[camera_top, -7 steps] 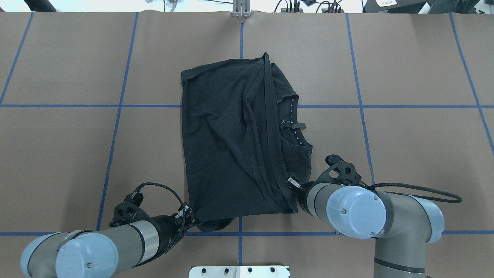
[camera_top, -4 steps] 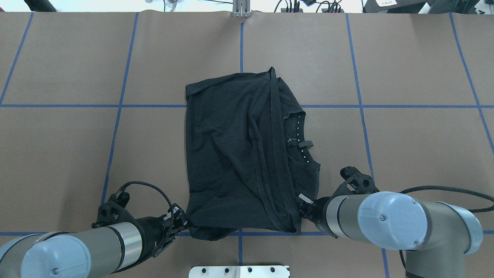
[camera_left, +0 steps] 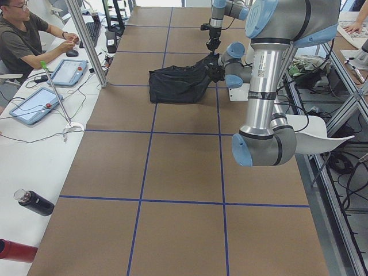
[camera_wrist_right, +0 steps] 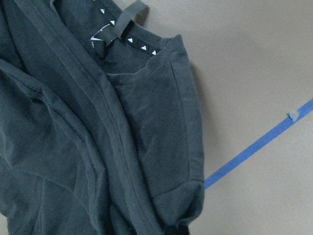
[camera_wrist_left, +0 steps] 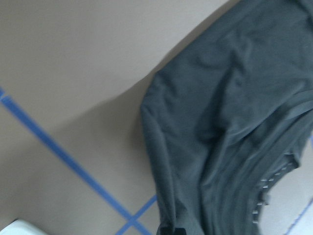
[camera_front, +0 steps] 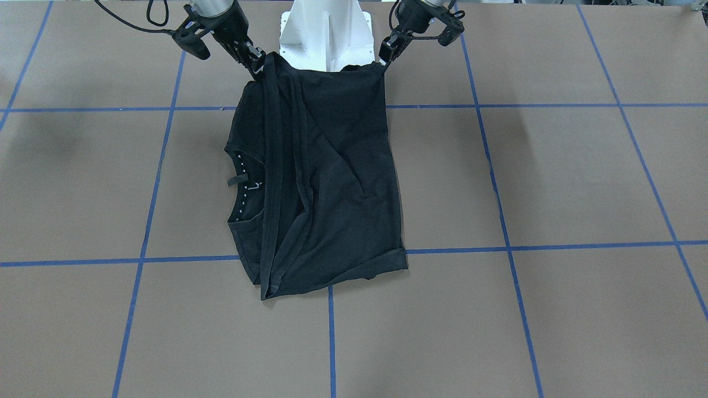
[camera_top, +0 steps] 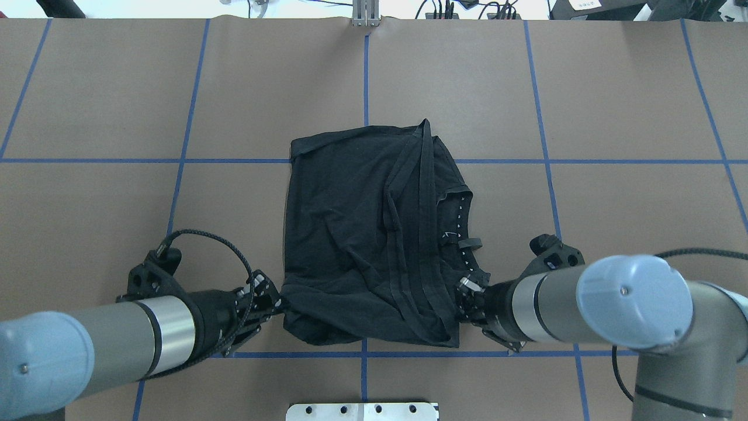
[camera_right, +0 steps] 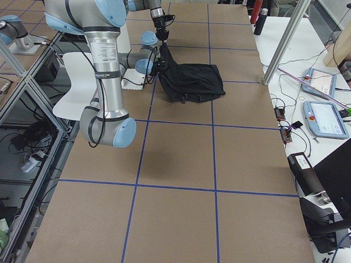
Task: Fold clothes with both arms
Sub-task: 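Grasp the near edge of the shirt with both grippers, then lift the near edge with both grippers and fold it away from the robot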
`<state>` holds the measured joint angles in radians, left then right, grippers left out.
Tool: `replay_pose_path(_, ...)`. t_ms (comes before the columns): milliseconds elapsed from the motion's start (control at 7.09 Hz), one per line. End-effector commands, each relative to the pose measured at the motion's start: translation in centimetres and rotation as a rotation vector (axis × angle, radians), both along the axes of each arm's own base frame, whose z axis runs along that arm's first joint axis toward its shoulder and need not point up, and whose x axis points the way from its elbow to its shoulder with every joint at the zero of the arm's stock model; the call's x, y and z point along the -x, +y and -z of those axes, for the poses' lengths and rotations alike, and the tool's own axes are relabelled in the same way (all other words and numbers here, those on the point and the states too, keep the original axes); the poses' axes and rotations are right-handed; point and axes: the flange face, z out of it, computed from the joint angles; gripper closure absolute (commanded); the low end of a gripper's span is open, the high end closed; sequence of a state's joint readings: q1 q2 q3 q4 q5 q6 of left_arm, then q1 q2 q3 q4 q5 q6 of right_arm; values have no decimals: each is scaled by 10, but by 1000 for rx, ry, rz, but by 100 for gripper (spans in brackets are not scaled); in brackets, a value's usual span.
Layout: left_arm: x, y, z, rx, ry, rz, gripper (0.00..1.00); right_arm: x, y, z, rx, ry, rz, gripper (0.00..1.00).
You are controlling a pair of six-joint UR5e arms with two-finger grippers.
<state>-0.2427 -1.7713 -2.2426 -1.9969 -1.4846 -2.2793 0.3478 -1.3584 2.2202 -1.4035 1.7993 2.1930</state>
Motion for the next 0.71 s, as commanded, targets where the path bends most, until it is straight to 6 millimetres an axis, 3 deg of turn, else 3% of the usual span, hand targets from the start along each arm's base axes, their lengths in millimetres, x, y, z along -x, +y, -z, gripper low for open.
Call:
replay_pose_path(0, 1, -76, 4, -59, -46, 61, 100, 1, -95, 4, 86, 0, -44, 100)
replay_pose_path(282, -12, -138, -15, -91, -130, 100, 100, -8, -161, -8, 63, 34, -69, 100)
replay_pose_path(564, -13, -198, -22, -119, -198, 162, 100, 16, -232, -13, 50, 83, -63, 100)
